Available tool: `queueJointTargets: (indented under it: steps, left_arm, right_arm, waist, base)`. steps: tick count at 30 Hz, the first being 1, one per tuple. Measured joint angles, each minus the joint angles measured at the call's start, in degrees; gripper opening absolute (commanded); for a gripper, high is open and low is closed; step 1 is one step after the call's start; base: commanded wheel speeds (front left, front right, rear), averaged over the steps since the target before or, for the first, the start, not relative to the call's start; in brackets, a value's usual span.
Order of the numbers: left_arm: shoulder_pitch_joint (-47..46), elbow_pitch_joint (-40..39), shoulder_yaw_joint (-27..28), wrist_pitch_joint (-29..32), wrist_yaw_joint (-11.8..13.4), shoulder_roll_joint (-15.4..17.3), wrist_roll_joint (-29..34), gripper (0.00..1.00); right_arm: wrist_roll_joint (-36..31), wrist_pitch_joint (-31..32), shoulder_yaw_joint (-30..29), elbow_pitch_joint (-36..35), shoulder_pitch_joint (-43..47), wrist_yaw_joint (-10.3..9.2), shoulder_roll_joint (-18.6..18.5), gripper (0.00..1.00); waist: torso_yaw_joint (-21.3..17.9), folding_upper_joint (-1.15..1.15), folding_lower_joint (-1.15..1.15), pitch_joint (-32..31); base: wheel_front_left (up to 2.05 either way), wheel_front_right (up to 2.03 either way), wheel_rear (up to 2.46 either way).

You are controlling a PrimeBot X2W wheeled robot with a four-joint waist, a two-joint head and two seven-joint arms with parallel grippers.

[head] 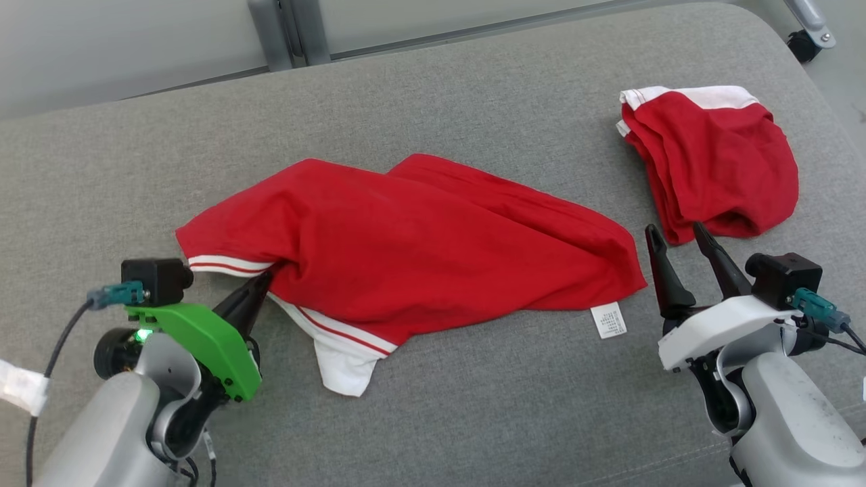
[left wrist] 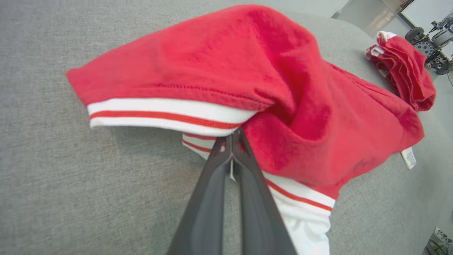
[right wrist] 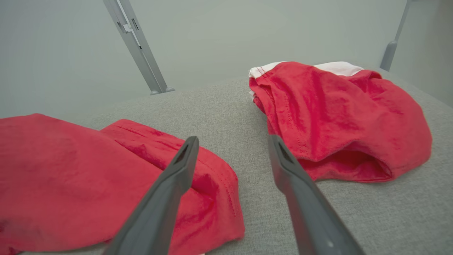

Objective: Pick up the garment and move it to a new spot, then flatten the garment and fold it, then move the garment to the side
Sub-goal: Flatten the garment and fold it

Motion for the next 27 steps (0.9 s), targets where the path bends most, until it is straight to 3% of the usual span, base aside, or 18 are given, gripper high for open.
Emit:
queueJointTargets:
  steps: [5, 9, 14, 20, 21, 22, 23, 27]
  left_arm:
    - [-5.6, -4.8, -1.7, 6.3, 0.0, 4.8, -0.8, 0.00]
    - [-12.1, -7.0, -2.9, 12.8, 0.0, 6.9, -0.9, 0.00]
    - [-19.8, -6.2, -5.1, 18.9, 0.0, 6.1, -0.9, 0.00]
    - [-26.7, 0.5, -8.5, 20.2, 0.0, 1.5, -0.2, 0.00]
    - [-27.4, 1.8, -9.5, 20.0, 0.0, 0.5, -0.5, 0.05]
    - [-27.9, 2.9, -10.9, 19.9, 0.0, -0.2, -0.9, 0.91]
    - [-28.4, 3.7, -12.5, 20.0, 0.0, -0.4, -1.0, 1.00]
    - [-28.9, 5.2, -16.5, 19.9, -0.1, 0.9, -3.1, 1.00]
  right_arm:
    - [0.2, -0.3, -0.1, -0.5, -1.3, 0.00, 0.5, 1.00]
    - [0.5, -0.4, -0.3, -1.0, -2.8, 0.00, 1.2, 1.00]
    - [0.9, -0.5, -0.2, -1.1, -4.3, 0.00, 2.5, 1.00]
    - [1.0, -0.5, 0.0, -2.1, -5.9, 0.00, 4.6, 1.00]
    - [1.0, -0.5, 0.0, -2.2, -6.1, 0.00, 4.8, 1.00]
    - [1.0, -0.5, 0.2, -2.3, -6.2, 0.00, 5.1, 1.00]
    - [1.0, -0.5, 0.5, -2.2, -6.3, -0.01, 5.2, 1.00]
    - [1.0, -0.5, 1.0, -1.8, -6.5, 0.00, 5.2, 1.00]
  waist:
    - [-0.6, 0.00, 0.00, 1.4]
    - [-1.7, 0.00, 0.00, 3.1]
    - [-4.2, 0.00, 0.00, 5.2]
    - [-7.8, 0.00, 0.00, 7.7]
    - [-8.3, 0.00, 0.00, 8.1]
    - [-8.8, 0.00, 0.00, 8.5]
    - [-9.2, 0.00, 0.00, 8.9]
    - [-9.7, 0.00, 0.00, 9.3]
  base:
    - [0.00, 0.00, 0.00]
    - [0.00, 0.00, 0.00]
    - [0.00, 0.00, 0.00]
    - [0.00, 0.00, 0.00]
    - [0.00, 0.00, 0.00]
    - [0.00, 0.00, 0.00]
    - [0.00, 0.00, 0.00]
    - [0.00, 0.00, 0.00]
